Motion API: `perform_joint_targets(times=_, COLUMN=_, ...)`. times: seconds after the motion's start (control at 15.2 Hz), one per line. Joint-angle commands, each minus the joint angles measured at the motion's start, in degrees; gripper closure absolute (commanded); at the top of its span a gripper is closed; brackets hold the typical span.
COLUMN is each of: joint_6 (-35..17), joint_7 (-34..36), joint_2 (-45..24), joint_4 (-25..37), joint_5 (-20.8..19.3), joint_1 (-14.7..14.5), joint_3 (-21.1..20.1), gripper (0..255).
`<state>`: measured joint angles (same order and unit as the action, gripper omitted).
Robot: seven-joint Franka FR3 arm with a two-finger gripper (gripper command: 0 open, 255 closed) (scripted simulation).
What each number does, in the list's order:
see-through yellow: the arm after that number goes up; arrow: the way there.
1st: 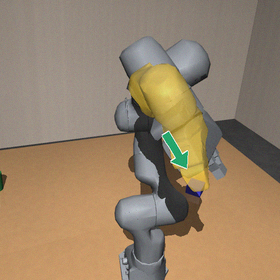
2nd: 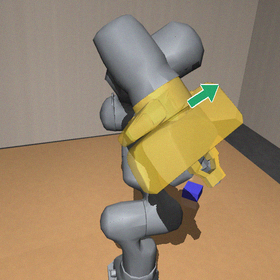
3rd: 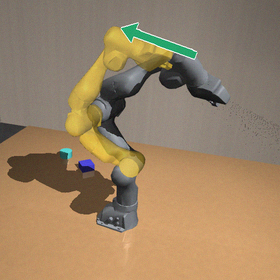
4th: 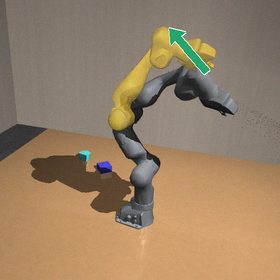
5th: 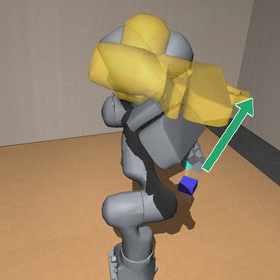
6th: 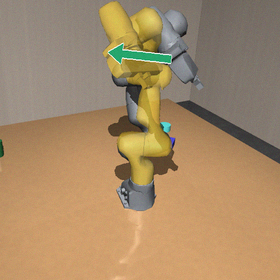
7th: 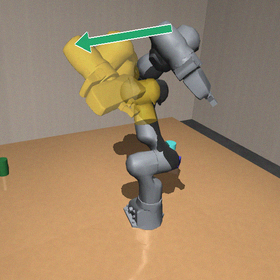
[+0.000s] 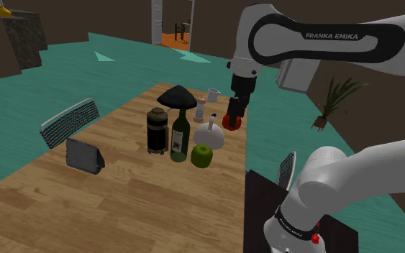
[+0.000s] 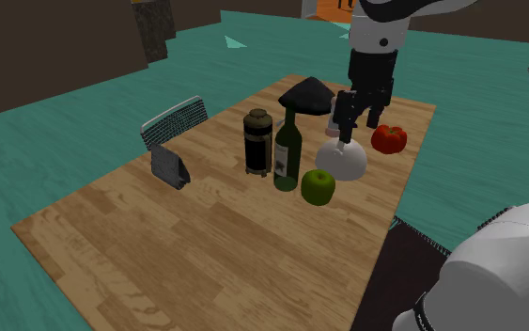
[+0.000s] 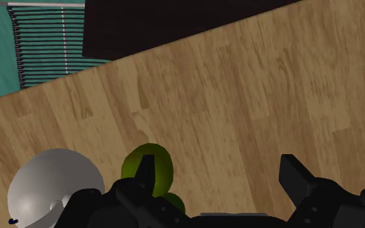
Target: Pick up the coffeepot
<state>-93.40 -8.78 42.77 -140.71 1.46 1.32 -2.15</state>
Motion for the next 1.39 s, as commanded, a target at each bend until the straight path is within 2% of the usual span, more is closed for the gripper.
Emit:
perform_joint_targets(times=0.0, joint_6=0.0, joint_7=0.0, joint_2=0.0, joint_4=0.0, joint_5=0.0, joint_1=0.0, joint_3=0.0, gripper=0)
perform_joint_targets(times=0.66, joint_6=-13.7, joint_7=7.6, joint_2=-22.2, joint_4=9.5, joint_5=0.0, joint_1=1.2, joint_3=-3.8, gripper=0)
perform_joint_targets(times=1.32, joint_6=-20.0, joint_7=15.5, joint_2=-44.9, joint_4=26.4, joint_5=-3.6, joint_1=1.8, joint_3=-5.6, gripper=0)
